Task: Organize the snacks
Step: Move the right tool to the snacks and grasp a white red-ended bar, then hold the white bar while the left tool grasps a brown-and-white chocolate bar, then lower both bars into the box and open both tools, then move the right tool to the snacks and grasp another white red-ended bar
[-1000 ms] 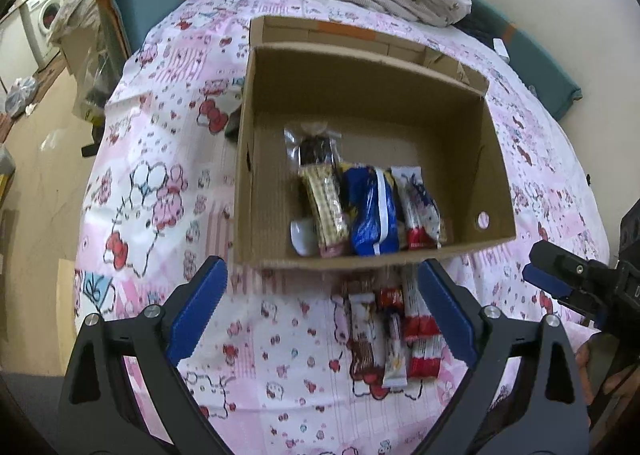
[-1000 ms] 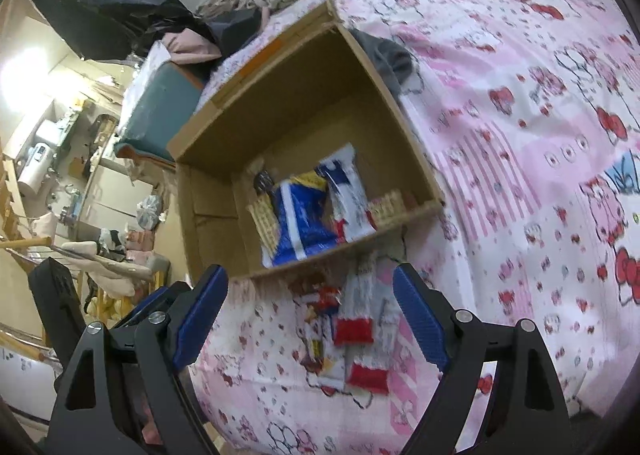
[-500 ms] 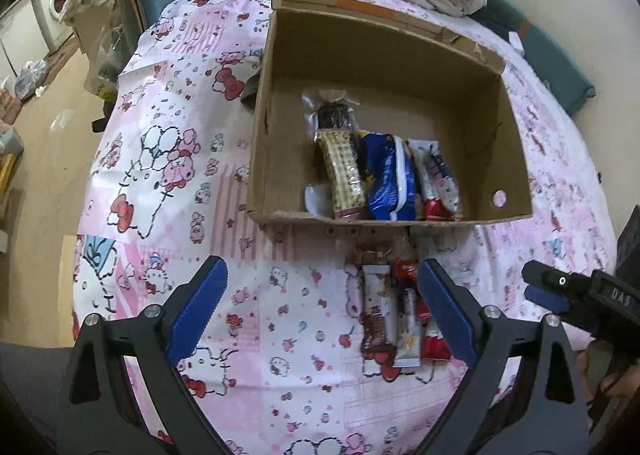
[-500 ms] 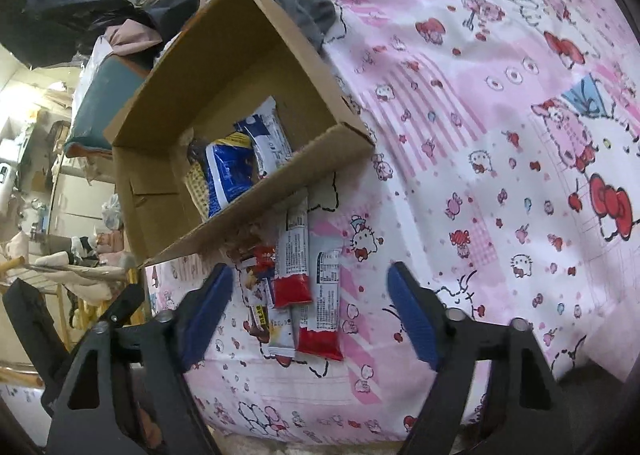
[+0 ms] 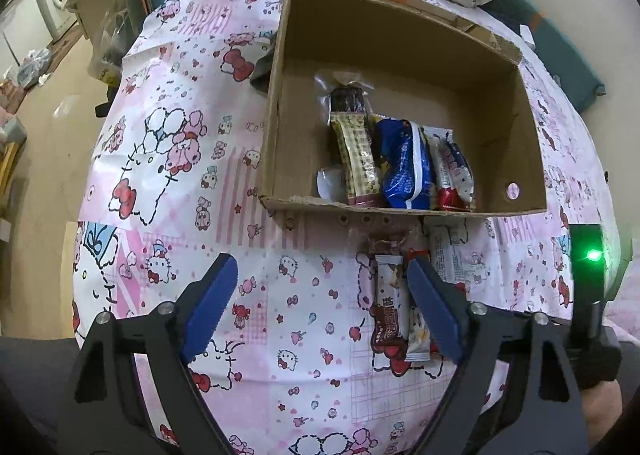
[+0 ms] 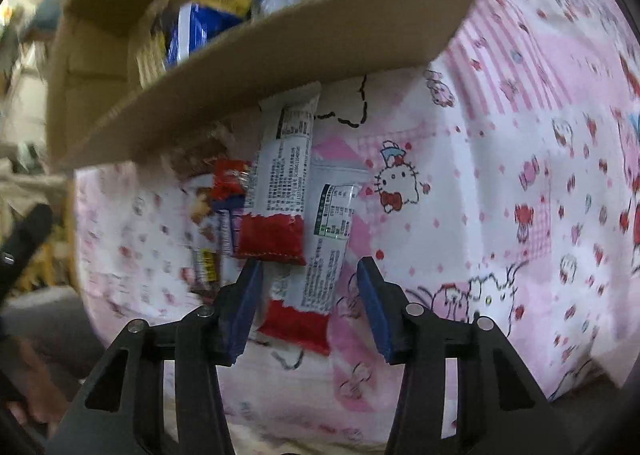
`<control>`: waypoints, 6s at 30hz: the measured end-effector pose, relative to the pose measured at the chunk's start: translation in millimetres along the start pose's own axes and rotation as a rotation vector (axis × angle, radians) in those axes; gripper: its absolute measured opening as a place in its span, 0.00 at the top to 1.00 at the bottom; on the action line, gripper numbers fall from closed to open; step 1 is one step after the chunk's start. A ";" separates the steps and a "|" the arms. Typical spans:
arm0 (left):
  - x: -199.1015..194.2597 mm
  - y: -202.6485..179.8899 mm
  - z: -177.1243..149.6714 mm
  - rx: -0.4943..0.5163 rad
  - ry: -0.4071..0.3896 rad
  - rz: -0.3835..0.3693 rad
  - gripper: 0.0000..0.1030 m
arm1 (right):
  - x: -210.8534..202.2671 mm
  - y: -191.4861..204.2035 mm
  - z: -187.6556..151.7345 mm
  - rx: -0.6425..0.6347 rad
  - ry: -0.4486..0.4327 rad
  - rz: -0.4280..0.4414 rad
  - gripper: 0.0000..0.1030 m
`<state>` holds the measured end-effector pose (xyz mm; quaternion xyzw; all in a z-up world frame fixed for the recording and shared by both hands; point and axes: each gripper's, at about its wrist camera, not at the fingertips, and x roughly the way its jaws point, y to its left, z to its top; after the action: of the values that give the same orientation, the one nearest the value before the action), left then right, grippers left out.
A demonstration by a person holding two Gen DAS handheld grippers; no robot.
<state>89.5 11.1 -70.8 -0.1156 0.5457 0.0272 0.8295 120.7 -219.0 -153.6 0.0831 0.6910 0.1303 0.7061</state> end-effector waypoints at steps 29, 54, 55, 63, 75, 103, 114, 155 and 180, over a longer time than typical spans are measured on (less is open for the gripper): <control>89.2 -57.7 -36.8 0.228 0.276 -0.053 0.89 | -54.8 -28.4 -18.5 0.035 -0.187 0.046 0.69; -40.0 10.0 -15.8 0.037 0.094 -0.002 0.89 | -76.6 37.4 -32.4 -0.100 -0.233 0.324 0.69; -45.7 9.3 -6.3 0.035 0.060 -0.001 0.89 | -82.3 38.9 -31.9 -0.108 -0.258 0.338 0.69; -70.3 14.8 41.0 0.020 -0.057 -0.024 0.89 | -129.0 32.2 -13.5 -0.111 -0.465 0.379 0.69; -26.3 -27.5 88.4 0.116 -0.090 -0.013 0.89 | -130.7 -2.9 54.8 -0.034 -0.481 0.285 0.69; 24.1 -36.1 89.8 0.157 -0.130 -0.033 0.87 | -69.6 -1.7 88.9 -0.051 -0.316 0.120 0.67; 18.5 -33.4 84.6 0.131 -0.127 -0.033 0.25 | -81.2 -0.9 85.6 -0.059 -0.369 0.171 0.27; -22.2 28.7 7.5 -0.056 0.015 0.004 0.18 | -68.8 -11.6 -6.0 0.039 -0.260 0.083 0.27; 18.2 -2.9 -11.5 0.021 0.111 -0.007 0.19 | -4.9 11.9 20.8 -0.028 -0.110 -0.024 0.69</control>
<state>86.9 4.3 -91.3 -0.1101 0.5906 0.0120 0.7993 140.6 -207.8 -144.7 0.0720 0.6504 0.1266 0.7455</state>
